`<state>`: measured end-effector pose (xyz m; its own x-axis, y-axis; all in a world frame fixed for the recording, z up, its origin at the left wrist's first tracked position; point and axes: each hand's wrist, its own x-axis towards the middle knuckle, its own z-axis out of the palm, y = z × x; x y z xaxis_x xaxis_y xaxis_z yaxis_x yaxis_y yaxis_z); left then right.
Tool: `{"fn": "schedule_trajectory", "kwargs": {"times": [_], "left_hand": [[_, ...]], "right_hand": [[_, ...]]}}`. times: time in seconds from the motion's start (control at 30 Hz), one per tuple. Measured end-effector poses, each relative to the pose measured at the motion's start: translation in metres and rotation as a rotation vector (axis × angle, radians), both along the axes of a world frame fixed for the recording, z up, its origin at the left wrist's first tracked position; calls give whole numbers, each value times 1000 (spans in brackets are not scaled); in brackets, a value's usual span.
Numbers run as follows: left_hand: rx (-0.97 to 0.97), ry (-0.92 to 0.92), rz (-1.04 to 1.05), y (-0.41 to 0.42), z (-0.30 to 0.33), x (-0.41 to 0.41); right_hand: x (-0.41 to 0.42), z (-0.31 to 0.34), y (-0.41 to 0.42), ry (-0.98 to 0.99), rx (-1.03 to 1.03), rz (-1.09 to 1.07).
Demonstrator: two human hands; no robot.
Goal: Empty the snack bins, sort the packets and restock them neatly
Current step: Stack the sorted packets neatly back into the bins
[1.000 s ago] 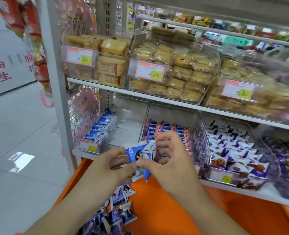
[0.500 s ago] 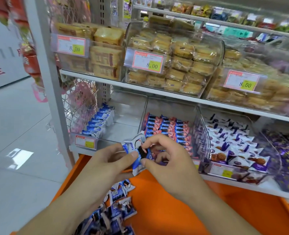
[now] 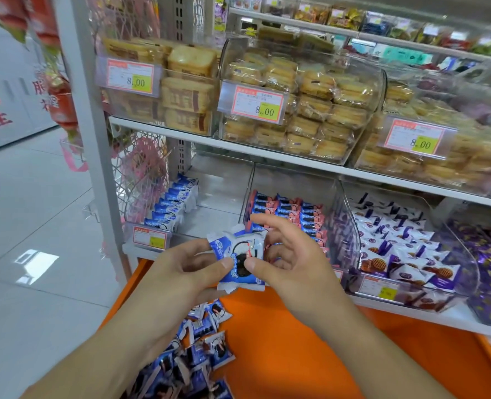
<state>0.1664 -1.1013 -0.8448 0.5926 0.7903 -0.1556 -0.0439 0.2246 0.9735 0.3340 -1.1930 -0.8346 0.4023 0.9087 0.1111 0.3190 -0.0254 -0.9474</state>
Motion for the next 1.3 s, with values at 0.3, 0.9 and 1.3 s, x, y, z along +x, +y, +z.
{"fn": "schedule_trajectory", "kwargs": {"times": [0.3,0.9,1.3], "left_hand": [[-52,-49,13,12,-6,-6],[11,-15,-6,-3,-1,2],[86,111,-88,17,-1,-13]], "right_hand": [[13,-5,1,294,18,-82],[-13,-20,12,91,1,-249],[-3,-9,26,99,-154,31]]}}
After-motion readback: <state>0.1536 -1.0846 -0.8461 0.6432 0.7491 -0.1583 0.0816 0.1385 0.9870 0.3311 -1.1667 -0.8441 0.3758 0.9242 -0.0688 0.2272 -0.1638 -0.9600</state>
